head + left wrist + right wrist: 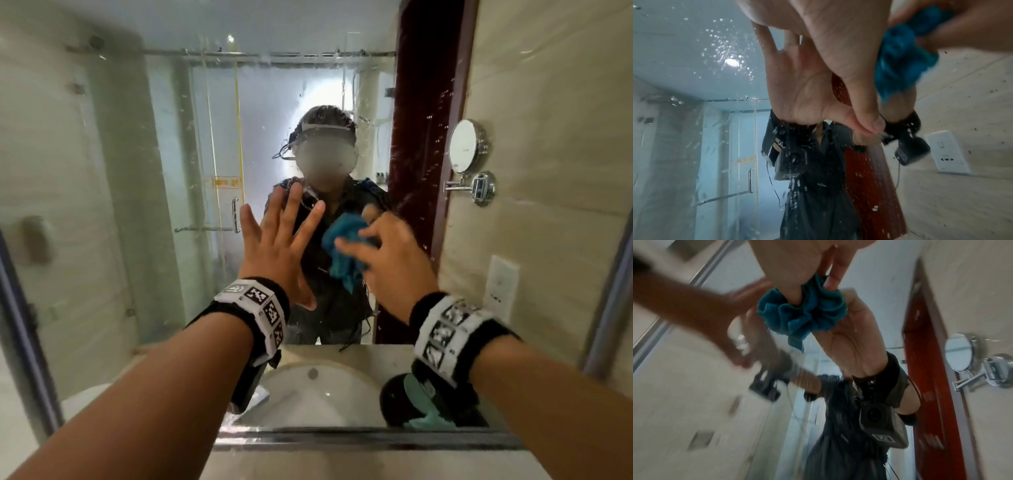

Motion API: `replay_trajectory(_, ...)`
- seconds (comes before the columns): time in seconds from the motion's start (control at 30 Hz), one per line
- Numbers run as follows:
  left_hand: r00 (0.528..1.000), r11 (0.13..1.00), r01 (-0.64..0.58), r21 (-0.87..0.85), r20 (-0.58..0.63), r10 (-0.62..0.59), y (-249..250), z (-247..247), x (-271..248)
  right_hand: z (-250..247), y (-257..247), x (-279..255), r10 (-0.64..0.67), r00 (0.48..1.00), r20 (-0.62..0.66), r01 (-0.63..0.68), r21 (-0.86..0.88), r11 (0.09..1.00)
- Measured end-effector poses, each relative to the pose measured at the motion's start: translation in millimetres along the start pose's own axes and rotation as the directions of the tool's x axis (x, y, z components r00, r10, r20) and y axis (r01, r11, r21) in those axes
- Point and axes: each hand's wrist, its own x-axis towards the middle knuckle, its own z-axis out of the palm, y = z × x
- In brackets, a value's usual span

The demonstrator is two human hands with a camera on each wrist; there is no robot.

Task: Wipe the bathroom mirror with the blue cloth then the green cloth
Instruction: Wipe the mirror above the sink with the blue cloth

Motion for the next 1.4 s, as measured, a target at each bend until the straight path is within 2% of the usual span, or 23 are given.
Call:
replay_trajectory(0.07, 1.000, 1.000, 0.011, 0.010, 0.007, -0.012, 1.6, 2.1, 2.1, 14.8, -3.9, -24.9, -0.093, 0.973, 0.210, 0.108, -0.061, 0.992)
replay_trajectory(0.13, 1.000, 1.000, 0.016, 0.017, 0.011, -0.016, 2.7, 2.4, 2.6, 20.2, 0.3, -38.7, -0.137, 0.947, 0.291, 0.153, -0.032, 0.988)
replay_trajectory(0.2, 1.000, 0.999, 0.022, 0.027, 0.015, -0.022, 2.9, 2.5, 3.0, 9.7, 3.6, -29.6, -0.154, 0.959, 0.237, 0.170, -0.050, 0.984)
replay_trajectory(0.23, 1.000, 0.999, 0.024, 0.029, 0.017, -0.024, 2.9, 2.1, 2.9, 4.6, 7.9, -22.1, -0.136, 0.979, 0.151, 0.142, -0.028, 0.989)
replay_trajectory(0.3, 1.000, 0.999, 0.027, 0.030, 0.016, -0.027, 3.2, 1.4, 3.0, -4.9, 16.8, 1.9, 0.051, 0.999, -0.006, -0.051, 0.025, 0.998)
replay_trajectory(0.33, 1.000, 0.999, 0.027, 0.029, 0.014, -0.028, 3.2, 1.1, 3.0, -9.0, 18.4, 13.7, 0.140, 0.986, -0.089, -0.137, 0.037, 0.990)
replay_trajectory(0.37, 1.000, 0.999, 0.027, 0.026, 0.015, -0.028, 3.5, 1.1, 2.8, -12.8, 16.2, 22.9, 0.196, 0.970, -0.142, -0.191, 0.046, 0.981)
replay_trajectory(0.43, 0.999, 0.999, 0.028, 0.020, 0.016, -0.028, 3.2, 1.6, 2.6, -12.0, 11.2, 28.7, 0.229, 0.955, -0.188, -0.226, 0.037, 0.973)
replay_trajectory(0.5, 1.000, 0.999, 0.027, 0.020, 0.013, -0.027, 2.3, 2.5, 3.8, -5.2, 7.4, 21.1, 0.187, 0.961, -0.205, -0.184, 0.031, 0.982)
replay_trajectory(0.57, 1.000, 1.000, 0.023, 0.021, 0.014, -0.023, 2.4, 3.2, 5.1, 8.7, 1.7, 0.6, 0.074, 0.986, -0.150, -0.075, 0.001, 0.997)
replay_trajectory(0.67, 1.000, 0.999, 0.028, 0.039, 0.014, -0.028, 1.9, 5.9, 5.2, 39.3, -0.2, -44.9, -0.170, 0.984, 0.049, 0.174, -0.089, 0.981)
replay_trajectory(0.73, 0.999, 0.998, 0.035, 0.050, 0.004, -0.035, 2.0, 5.4, 5.0, 54.4, 3.8, -68.7, -0.219, 0.960, 0.172, 0.232, -0.062, 0.971)
replay_trajectory(0.9, 0.999, 0.999, 0.033, 0.031, -0.043, -0.032, 7.3, 1.4, -4.9, 38.4, 4.1, -65.9, -0.154, 0.973, 0.173, 0.162, -0.030, 0.986)
replay_trajectory(0.93, 0.998, 1.000, 0.018, 0.024, -0.057, -0.017, 7.5, 3.6, -10.5, 28.4, 4.1, -58.5, -0.093, 0.986, 0.139, 0.096, -0.010, 0.995)
replay_trajectory(1.0, 0.998, 1.000, -0.011, 0.029, -0.067, 0.013, 8.0, 10.5, -26.4, 12.7, 5.3, -40.0, 0.108, 0.994, 0.002, -0.108, 0.034, 0.994)
replay_trajectory(1.07, 0.999, 0.998, -0.026, 0.062, -0.041, 0.029, 7.6, 20.1, -40.2, 2.3, 5.9, -18.0, 0.281, 0.954, -0.106, -0.272, 0.088, 0.958)
replay_trajectory(1.13, 1.000, 0.997, -0.021, 0.068, -0.013, 0.022, 7.4, 28.4, -43.8, -1.7, 1.7, -1.1, 0.318, 0.936, -0.153, -0.303, 0.113, 0.946)
replay_trajectory(1.2, 1.000, 0.998, -0.006, 0.066, -0.007, 0.007, 7.5, 34.8, -40.7, 2.3, -8.1, 2.8, 0.240, 0.961, -0.138, -0.228, 0.097, 0.969)
replay_trajectory(1.3, 1.000, 0.998, 0.004, 0.056, -0.011, -0.003, 9.1, 43.4, -36.0, 25.2, -22.5, -19.9, 0.022, 0.999, -0.047, -0.020, 0.034, 0.999)
replay_trajectory(1.33, 1.000, 0.999, 0.003, 0.046, -0.015, -0.003, 9.2, 44.8, -35.4, 34.6, -24.9, -32.2, -0.047, 0.999, -0.003, 0.047, -0.008, 0.999)
replay_trajectory(1.37, 1.000, 0.999, 0.001, 0.035, -0.022, 0.000, 8.8, 46.3, -35.3, 44.4, -24.6, -45.6, -0.062, 0.995, 0.076, 0.066, -0.040, 0.997)
replay_trajectory(1.4, 0.999, 1.000, -0.001, 0.026, -0.033, 0.002, 8.5, 47.0, -35.5, 53.2, -22.8, -61.3, -0.067, 0.983, 0.172, 0.068, 0.003, 0.998)
